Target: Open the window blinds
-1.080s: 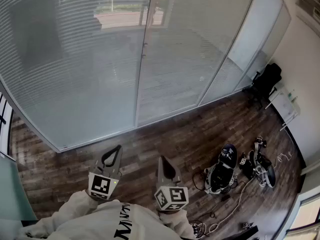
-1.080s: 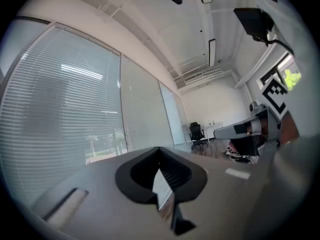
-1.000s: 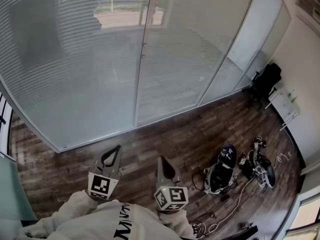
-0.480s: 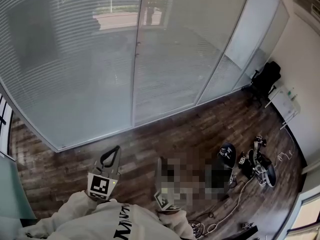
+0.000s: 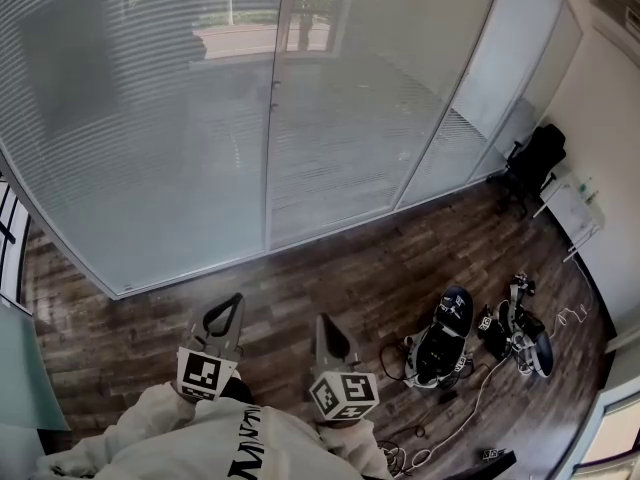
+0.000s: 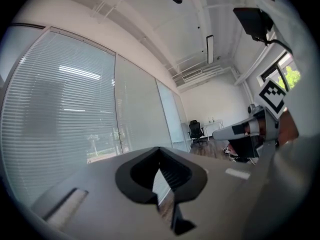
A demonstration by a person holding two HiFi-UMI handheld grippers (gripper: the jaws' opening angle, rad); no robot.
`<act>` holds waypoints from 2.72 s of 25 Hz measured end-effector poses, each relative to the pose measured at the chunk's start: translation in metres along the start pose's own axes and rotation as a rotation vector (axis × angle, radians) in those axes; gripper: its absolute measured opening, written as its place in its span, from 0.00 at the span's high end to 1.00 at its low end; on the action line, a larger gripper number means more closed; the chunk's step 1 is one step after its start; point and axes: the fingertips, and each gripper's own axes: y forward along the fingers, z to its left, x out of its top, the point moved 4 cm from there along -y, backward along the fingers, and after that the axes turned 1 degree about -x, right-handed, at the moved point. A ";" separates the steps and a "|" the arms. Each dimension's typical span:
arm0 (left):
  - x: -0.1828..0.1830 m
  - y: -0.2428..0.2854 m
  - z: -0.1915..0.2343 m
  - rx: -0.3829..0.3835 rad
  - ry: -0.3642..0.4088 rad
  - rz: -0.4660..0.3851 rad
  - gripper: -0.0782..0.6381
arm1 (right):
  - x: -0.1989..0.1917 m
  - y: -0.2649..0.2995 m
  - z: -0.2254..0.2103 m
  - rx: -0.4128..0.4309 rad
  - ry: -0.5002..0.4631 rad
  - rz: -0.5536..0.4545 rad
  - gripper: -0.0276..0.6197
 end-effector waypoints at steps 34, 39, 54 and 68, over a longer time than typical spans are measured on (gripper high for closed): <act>-0.041 0.131 0.105 -0.046 -0.057 0.044 0.89 | 0.004 0.156 -0.029 -0.053 -0.019 0.062 0.95; -0.044 0.154 0.131 -0.047 -0.065 0.046 0.89 | 0.012 0.191 -0.029 -0.055 -0.022 0.062 0.95; -0.063 0.190 0.176 -0.052 -0.091 0.034 0.89 | 0.012 0.253 -0.028 -0.067 -0.051 0.077 0.95; -0.070 0.205 0.192 -0.036 -0.131 0.021 0.89 | 0.020 0.275 -0.029 -0.076 -0.083 0.095 0.95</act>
